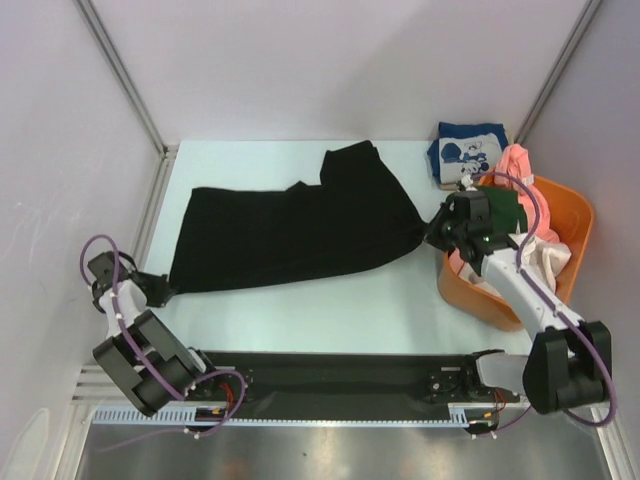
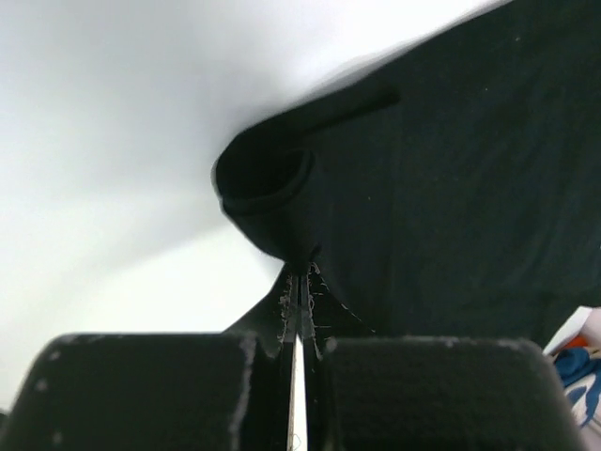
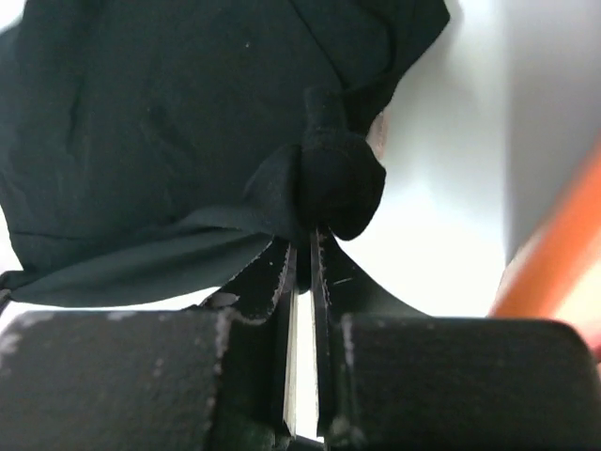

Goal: Fold and stack the t-shirts

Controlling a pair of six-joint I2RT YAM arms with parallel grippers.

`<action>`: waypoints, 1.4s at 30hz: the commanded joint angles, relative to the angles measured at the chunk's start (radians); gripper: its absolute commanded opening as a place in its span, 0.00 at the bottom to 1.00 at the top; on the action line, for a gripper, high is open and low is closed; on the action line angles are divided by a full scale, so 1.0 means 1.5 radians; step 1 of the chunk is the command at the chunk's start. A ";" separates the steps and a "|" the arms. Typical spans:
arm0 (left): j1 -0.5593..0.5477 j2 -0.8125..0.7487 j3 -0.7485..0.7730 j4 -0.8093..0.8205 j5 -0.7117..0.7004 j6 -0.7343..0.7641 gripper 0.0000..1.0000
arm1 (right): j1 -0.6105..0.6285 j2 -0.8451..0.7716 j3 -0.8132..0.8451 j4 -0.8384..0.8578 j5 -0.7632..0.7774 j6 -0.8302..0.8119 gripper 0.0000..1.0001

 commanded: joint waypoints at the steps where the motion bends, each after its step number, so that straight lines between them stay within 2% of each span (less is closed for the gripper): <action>1: 0.036 -0.021 -0.004 0.018 0.016 0.044 0.00 | 0.001 -0.031 -0.089 -0.128 0.066 0.010 0.00; 7: 0.082 -0.061 -0.002 -0.023 0.029 0.080 0.00 | 0.053 -0.117 -0.133 -0.175 0.096 0.033 0.00; 8: 0.087 -0.063 0.003 -0.031 0.032 0.084 0.01 | 0.063 -0.123 -0.132 -0.186 0.106 0.037 0.03; 9: 0.087 -0.066 0.009 -0.045 0.039 0.088 0.08 | 0.081 -0.129 -0.131 -0.207 0.127 0.040 0.11; 10: 0.088 -0.071 0.009 -0.047 0.045 0.091 0.14 | 0.096 -0.136 -0.133 -0.211 0.133 0.051 0.25; 11: 0.089 -0.081 0.008 -0.049 0.050 0.092 0.22 | 0.110 -0.156 -0.129 -0.217 0.144 0.061 0.57; 12: 0.089 -0.088 0.004 -0.050 0.056 0.090 0.30 | 0.125 -0.164 -0.124 -0.228 0.175 0.074 0.64; 13: 0.090 -0.095 0.002 -0.055 0.065 0.088 0.53 | 0.149 -0.173 -0.116 -0.259 0.187 0.103 0.71; 14: 0.092 -0.110 0.000 -0.057 0.071 0.086 0.60 | 0.159 -0.194 -0.101 -0.270 0.200 0.113 0.73; 16: 0.097 -0.127 0.000 -0.071 0.077 0.078 0.78 | 0.177 -0.222 -0.083 -0.300 0.230 0.136 0.75; 17: 0.098 -0.137 0.000 -0.074 0.078 0.075 0.81 | 0.191 -0.250 -0.075 -0.306 0.235 0.152 0.75; 20: 0.098 -0.170 -0.002 -0.074 0.093 0.069 0.84 | 0.227 -0.270 -0.036 -0.301 0.243 0.168 0.75; 23: 0.091 -0.191 0.001 -0.065 0.097 0.077 0.84 | 0.273 -0.222 0.020 -0.290 0.259 0.161 0.76; 29: 0.003 -0.178 0.045 -0.052 0.059 0.109 0.85 | 0.289 0.003 0.193 -0.238 0.296 0.075 0.76; 32: -0.037 -0.157 0.081 -0.052 0.026 0.120 0.85 | 0.249 0.125 0.298 -0.178 0.267 0.008 0.76; 37: -0.077 -0.129 0.115 0.017 0.014 0.098 0.86 | 0.171 0.337 0.457 -0.093 0.182 -0.080 0.76; 40: -0.107 -0.100 0.145 0.052 0.001 0.091 0.86 | 0.133 0.438 0.578 -0.061 0.139 -0.117 0.76; 41: -0.124 -0.079 0.166 0.057 -0.001 0.093 0.87 | 0.126 0.514 0.617 -0.055 0.121 -0.136 0.76; 42: -0.133 -0.066 0.173 0.060 -0.003 0.094 0.86 | 0.118 0.551 0.694 -0.050 0.109 -0.140 0.76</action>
